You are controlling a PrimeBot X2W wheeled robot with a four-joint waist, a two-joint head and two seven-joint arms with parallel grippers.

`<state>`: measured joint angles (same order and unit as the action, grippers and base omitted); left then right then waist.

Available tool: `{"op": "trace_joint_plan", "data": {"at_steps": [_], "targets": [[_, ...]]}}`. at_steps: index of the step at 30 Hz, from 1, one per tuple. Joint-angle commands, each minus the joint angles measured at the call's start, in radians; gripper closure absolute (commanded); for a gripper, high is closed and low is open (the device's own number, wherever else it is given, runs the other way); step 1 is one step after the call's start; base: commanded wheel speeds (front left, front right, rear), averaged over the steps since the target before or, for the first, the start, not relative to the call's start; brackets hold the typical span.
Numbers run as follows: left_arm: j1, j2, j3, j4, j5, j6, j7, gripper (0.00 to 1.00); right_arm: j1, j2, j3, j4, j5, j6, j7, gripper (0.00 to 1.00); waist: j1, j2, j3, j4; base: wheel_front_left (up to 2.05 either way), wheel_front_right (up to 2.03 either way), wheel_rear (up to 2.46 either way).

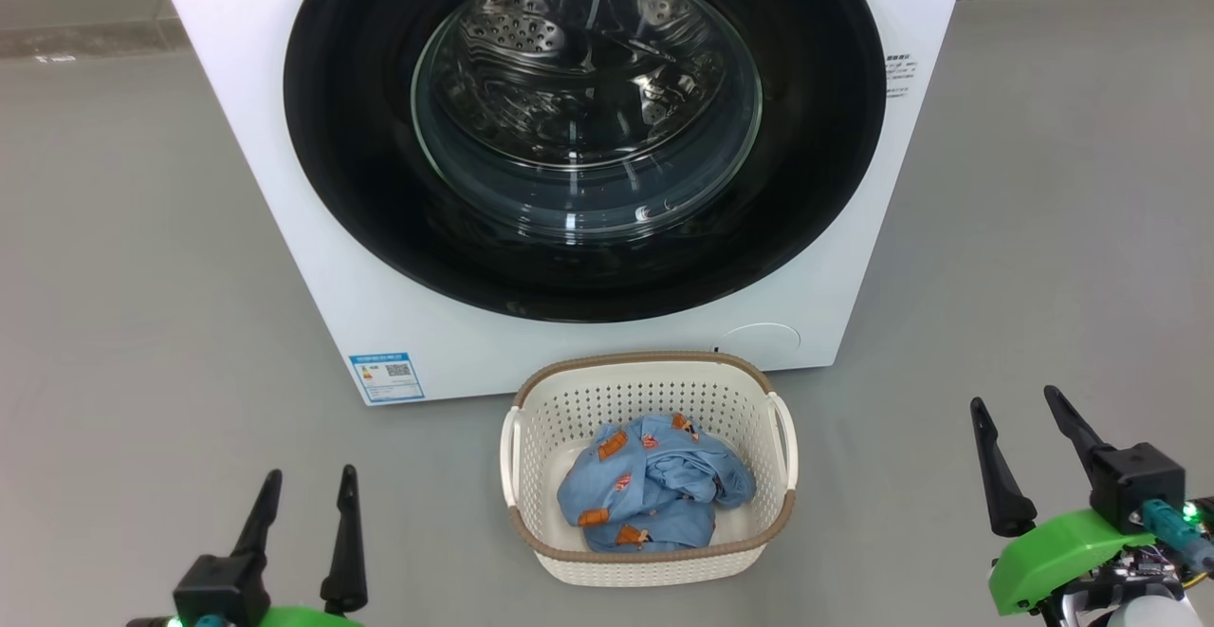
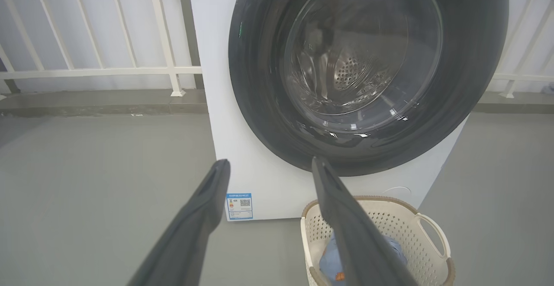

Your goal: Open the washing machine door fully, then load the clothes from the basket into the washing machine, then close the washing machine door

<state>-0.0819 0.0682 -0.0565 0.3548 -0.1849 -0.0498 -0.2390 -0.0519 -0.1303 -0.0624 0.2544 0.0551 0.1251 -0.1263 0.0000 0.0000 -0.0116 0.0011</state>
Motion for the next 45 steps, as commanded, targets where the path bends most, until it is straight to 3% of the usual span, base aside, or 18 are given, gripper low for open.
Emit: {"op": "trace_joint_plan", "data": {"at_steps": [1,35,45], "targets": [[-0.050,0.010,0.033,-0.013,0.033,0.010,-0.016,0.00,-0.022,-0.019,0.020,-0.029,-0.036,0.005,-0.016,0.00,0.0000,0.0000,-0.001,0.000,0.00,0.00,0.00],[-0.062,0.002,0.045,0.020,0.073,0.016,-0.023,0.00,-0.011,-0.005,-0.005,-0.016,-0.016,0.006,-0.029,0.00,0.0000,0.0000,-0.009,0.008,0.00,0.01,-0.01],[-0.068,0.001,0.047,0.024,0.080,0.016,-0.023,0.00,-0.014,-0.006,-0.005,-0.016,-0.009,0.006,-0.032,0.00,0.0000,0.0000,-0.009,0.007,0.54,0.54,-1.07]]}}
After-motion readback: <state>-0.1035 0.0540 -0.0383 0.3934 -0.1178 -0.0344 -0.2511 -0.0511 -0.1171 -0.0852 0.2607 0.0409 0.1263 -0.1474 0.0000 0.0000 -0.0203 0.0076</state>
